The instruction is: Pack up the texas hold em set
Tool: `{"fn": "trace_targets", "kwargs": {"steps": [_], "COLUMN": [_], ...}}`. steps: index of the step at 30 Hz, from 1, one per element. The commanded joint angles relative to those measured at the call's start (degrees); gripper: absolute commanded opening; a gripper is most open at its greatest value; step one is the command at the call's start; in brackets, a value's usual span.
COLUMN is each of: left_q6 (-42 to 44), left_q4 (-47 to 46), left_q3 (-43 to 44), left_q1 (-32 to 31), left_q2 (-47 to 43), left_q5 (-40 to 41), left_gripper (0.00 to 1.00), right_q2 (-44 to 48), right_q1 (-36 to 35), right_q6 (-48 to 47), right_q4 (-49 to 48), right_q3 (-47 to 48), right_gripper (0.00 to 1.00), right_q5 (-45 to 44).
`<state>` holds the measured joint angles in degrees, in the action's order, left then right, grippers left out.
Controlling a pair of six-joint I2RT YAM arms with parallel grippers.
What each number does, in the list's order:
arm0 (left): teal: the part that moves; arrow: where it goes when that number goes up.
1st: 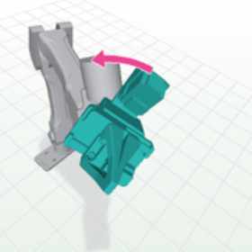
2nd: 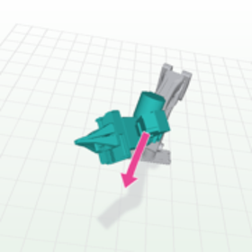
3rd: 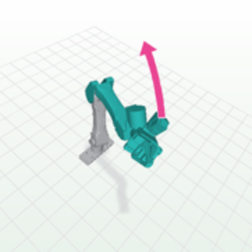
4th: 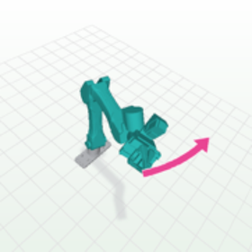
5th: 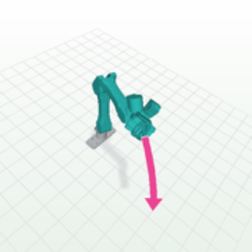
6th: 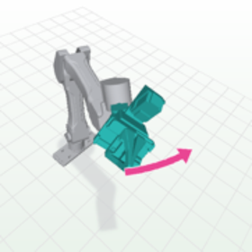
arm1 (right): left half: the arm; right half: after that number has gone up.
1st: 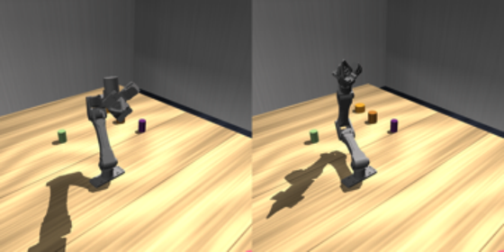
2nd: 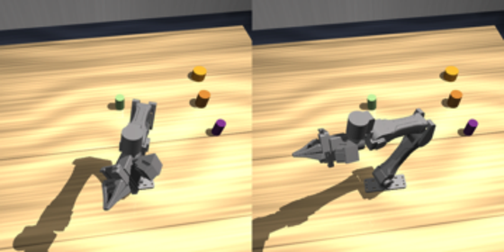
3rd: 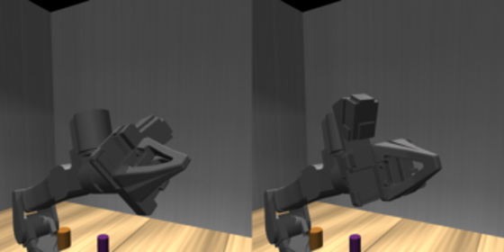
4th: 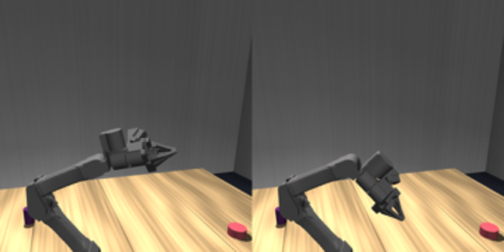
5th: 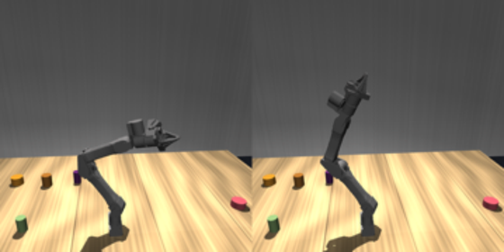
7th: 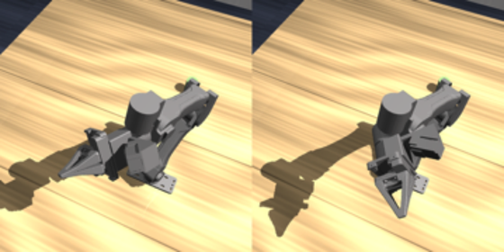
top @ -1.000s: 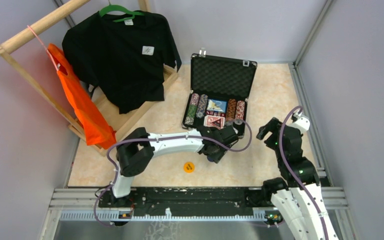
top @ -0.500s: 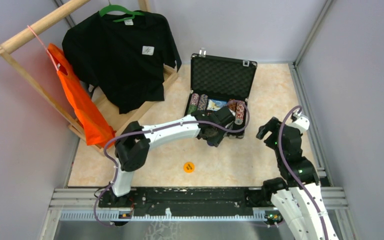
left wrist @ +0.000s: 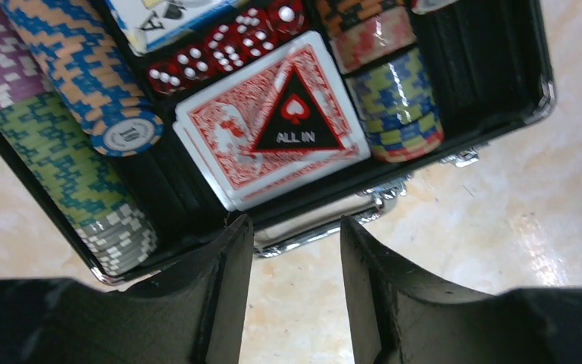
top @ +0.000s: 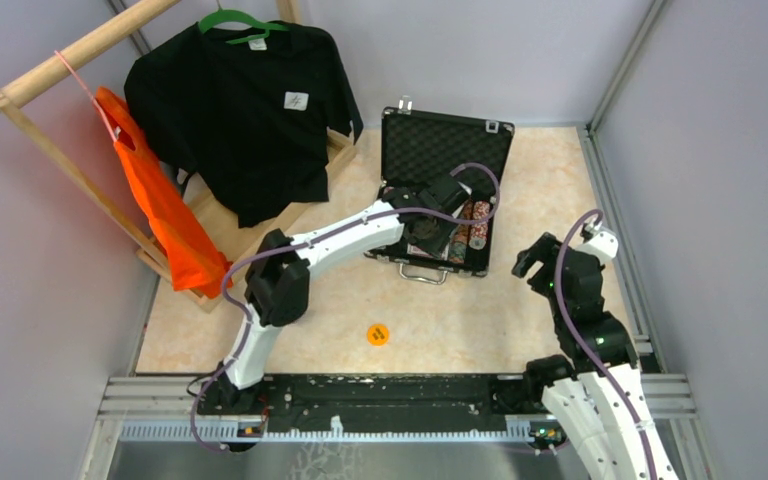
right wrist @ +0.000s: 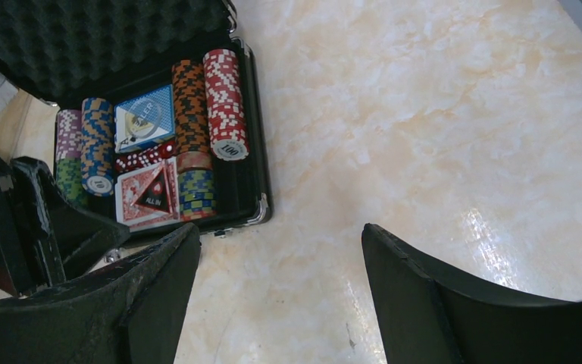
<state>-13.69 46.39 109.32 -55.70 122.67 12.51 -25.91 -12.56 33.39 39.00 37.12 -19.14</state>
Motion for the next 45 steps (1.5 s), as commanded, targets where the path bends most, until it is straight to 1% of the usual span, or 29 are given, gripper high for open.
{"fn": "trace_targets", "kwargs": {"steps": [1, 3, 4, 5, 7, 10, 12, 13, 15, 17, 18, 20, 23, 26, 28, 30, 32, 34, 36, 38, 42, 45], "left_q6": [2.17, 2.03, 1.72, 1.54, 1.02, 1.48, 1.0, 0.79, 1.36, 1.44, 0.94, 0.16, -2.42, -5.96, -7.49, -9.69, -12.24, -14.16, -16.1, -16.74, -18.64, -22.49], "left_q4": [2.29, 2.04, 1.91, 1.7, 0.5, -7.28, -9.17, -9.92, -13.01, -15.36, -15.89, -17.78, -20.4, -24.01, -26.3, -26.65, -27.23, -28.97, -30.05, -30.96, -28.05, -24.38], "left_q3": [3.3, 2.22, 1.57, 0.67, -1.68, -8.98, -12.54, -14.38, -17.37, -19.1, -19.61, -21.06, -23.97, -28.8, -32.4, -35.22, -38.68, -43.03, -47.15, -51.55, -55.86, -58.2], "left_q1": [1.27, 1.91, 2.26, 2.82, 4.03, 7.09, 9.07, 9.6, 9.97, 10.12, 10.23, 10.88, 13.14, 15.33, 16.35, 16.9, 17.89, 19.84, 22.34, 23.68, 23.8, 23.72], "left_q2": [1.49, 1.52, 1.31, 1.01, -0.63, -5.56, -8.6, -9.67, -12.09, -13.48, -13.91, -15.08, -17.79, -22.75, -26.07, -28.43, -30.83, -33.88, -37.68, -41.58, -46.86, -49.35], "left_q5": [1.34, 1.59, 1.78, 1.63, 1.93, 0.3, -0.46, -0.03, 0.45, 1.46, 1.99, 1.81, 1.89, 3.32, 4.29, 6.18, 7.89, 7.07, 5.58, 6.09, 8.91, 10.11], "left_gripper": [0.54, 0.63, 0.7, 0.76, 0.85, 0.92, 0.94, 0.94, 0.95, 0.96, 0.97, 0.98, 0.98, 0.99, 0.99, 0.99, 0.99, 0.99, 0.99, 0.98, 0.96, 0.92], "right_q2": [-0.14, -0.21, -0.45, -0.87, -1.87, -2.06, -2.68, -3.06, -4.0, -5.13, -5.71, -6.71, -10.22, -17.78, -23.9, -28.7, -32.56, -35.87, -38.44, -40.33, -41.83, -43.04], "right_q1": [0.52, 0.55, 0.52, 0.56, 0.52, 0.53, 0.43, 0.31, -0.6, -3.32, -5.84, -12.93, -25.75, -37.08, -43.93, -48.72, -50.18, -50.73, -51.48, -52.43, -52.65, -52.61], "right_q6": [-1.09, -2.2, -3.35, -4.41, -5.5, -6.92, -8.38, -9.16, -9.59, -10.07, -10.21, -10.19, -10.27, -9.71, -9.32, -9.6, -10.03, -10.18, -10.88, -11.36, -12.08, -13.44], "right_q4": [-2.8, -4.14, -5.21, -6.0, -8.16, -12.1, -12.56, -12.51, -12.98, -13.49, -13.62, -14.11, -14.79, -14.67, -15.22, -16.75, -19.51, -22.52, -25.01, -26.22, -28.3, -30.97], "right_q3": [-0.01, -0.51, -1.01, -1.38, -2.59, -4.93, -5.09, -4.82, -4.55, -4.4, -4.05, -3.36, -1.82, 0.74, 2.32, 3.52, 3.83, 3.76, 3.85, 4.45, 4.36, 4.62], "right_gripper": [0.78, 0.78, 0.78, 0.78, 0.78, 0.77, 0.72, 0.69, 0.69, 0.67, 0.66, 0.66, 0.66, 0.66, 0.67, 0.67, 0.67, 0.67, 0.67, 0.66, 0.67, 0.67], "right_q5": [1.04, 4.45, 6.69, 9.75, 15.79, 23.32, 24.82, 25.47, 26.8, 26.3, 25.01, 19.21, 9.5, 2.01, -4.68, -6.07, -3.58, -0.27, 1.24, 1.54, 0.12, 0.19]}}
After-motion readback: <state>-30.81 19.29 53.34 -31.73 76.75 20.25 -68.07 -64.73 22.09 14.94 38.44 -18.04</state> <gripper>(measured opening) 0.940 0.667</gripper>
